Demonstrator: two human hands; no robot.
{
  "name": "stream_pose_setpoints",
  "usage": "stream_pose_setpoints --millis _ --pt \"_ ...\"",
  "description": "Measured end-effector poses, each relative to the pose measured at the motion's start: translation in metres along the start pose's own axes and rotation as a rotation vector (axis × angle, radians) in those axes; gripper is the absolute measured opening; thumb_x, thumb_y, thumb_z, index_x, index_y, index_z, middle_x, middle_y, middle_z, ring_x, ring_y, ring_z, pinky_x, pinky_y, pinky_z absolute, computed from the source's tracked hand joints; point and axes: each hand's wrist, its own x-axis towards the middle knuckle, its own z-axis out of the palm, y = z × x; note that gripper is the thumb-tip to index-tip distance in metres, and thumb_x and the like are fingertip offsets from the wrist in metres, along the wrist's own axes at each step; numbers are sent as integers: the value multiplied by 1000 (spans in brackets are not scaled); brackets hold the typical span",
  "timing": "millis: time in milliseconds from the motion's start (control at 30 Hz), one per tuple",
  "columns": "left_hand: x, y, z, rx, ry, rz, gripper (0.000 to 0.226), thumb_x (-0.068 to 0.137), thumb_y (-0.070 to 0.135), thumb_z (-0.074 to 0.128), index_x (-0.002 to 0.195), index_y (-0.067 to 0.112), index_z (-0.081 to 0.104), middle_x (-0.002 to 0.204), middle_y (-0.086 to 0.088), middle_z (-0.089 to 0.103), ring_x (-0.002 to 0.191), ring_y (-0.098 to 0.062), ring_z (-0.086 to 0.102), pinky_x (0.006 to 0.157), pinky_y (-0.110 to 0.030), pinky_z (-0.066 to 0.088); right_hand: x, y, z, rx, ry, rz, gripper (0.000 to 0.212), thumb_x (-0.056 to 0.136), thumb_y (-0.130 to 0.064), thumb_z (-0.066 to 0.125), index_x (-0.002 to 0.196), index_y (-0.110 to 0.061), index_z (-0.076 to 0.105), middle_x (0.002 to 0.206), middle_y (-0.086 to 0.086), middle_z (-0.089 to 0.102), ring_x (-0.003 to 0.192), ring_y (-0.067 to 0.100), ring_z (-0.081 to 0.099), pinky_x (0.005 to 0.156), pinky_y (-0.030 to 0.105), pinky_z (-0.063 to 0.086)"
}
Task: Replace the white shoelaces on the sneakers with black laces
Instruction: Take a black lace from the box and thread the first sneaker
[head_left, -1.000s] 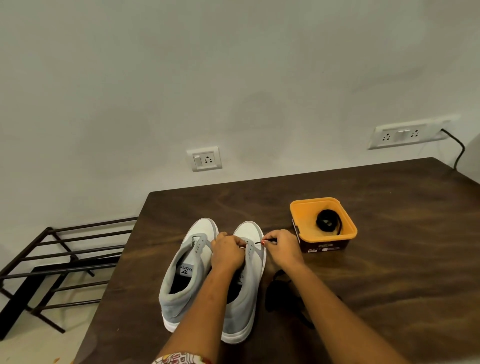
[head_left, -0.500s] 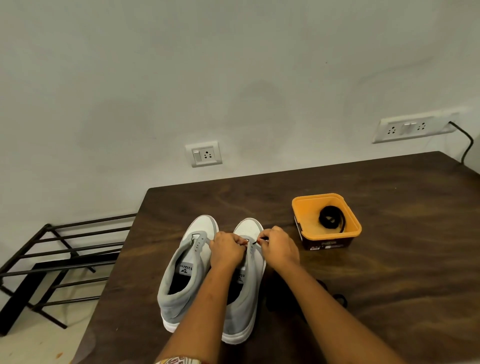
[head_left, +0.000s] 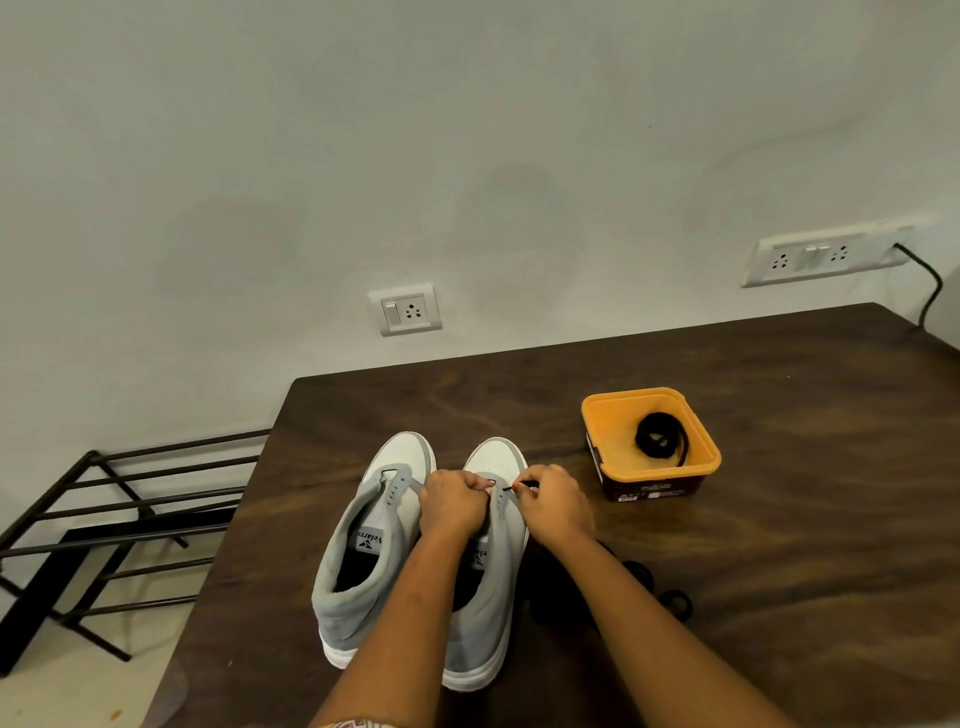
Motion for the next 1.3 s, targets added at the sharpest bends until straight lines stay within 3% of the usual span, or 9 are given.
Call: stream_pose_setpoints --millis 167,333,533,733,867,967,1100,1233,1300 --pt "-5 2 -5 -34 10 21 25 83 9 62 66 27 63 84 0 66 81 -24 65 77 -38 58 2 0 2 37 -11 26 23 95 -25 53 114 -22 65 120 1 55 106 17 58 78 25 45" --pt "-7 3 -9 -15 13 44 17 85 11 65 75 25 66 82 4 60 83 -21 63 80 -33 56 3 2 4 79 -9 38 21 94 -25 55 111 -21 66 119 2 57 104 18 58 77 23 43" --pt "-7 1 -7 -24 -14 56 11 86 15 66 84 23 73 94 1 69 89 -21 64 84 -34 55 4 1 6 38 9 12 20 95 -26 53 111 -21 65 119 2 56 103 19 57 79 26 46" --pt "-2 -2 -6 -32 -31 108 12 85 12 67 89 18 76 97 -2 71 80 -16 62 81 -31 54 0 -5 9 -71 18 -38 20 97 -27 50 110 -23 65 116 0 55 102 20 58 71 27 42" --pt "-1 -3 -5 87 -4 128 16 86 17 65 97 24 75 122 -4 57 102 -22 59 92 -37 52 2 -4 9 -2 44 -12 15 94 -27 57 103 -25 68 114 -2 58 99 17 58 72 26 45" --pt "-8 0 -3 342 11 197 24 91 24 58 112 28 68 134 -2 41 121 -25 45 97 -36 46 3 -2 8 9 10 -25 16 93 -27 58 103 -25 70 116 -1 59 101 16 59 76 25 46" --pt "-10 8 -2 530 119 310 25 95 23 48 111 23 68 131 1 44 116 -21 46 86 -33 46 1 -3 4 -42 -31 -62 23 96 -26 53 113 -25 68 122 -1 58 106 17 58 75 23 44" --pt "-7 12 -2 546 113 331 27 96 19 43 111 13 65 121 -6 56 108 -26 58 84 -34 47 0 -9 4 47 -112 -201 38 95 -13 48 128 -27 59 129 2 55 115 20 55 94 30 46" --pt "-8 14 -4 531 118 302 24 94 17 44 106 11 64 113 -8 62 104 -28 61 82 -34 47 0 -11 5 80 -128 -226 39 93 -8 45 123 -27 61 124 3 55 111 20 55 93 29 45"
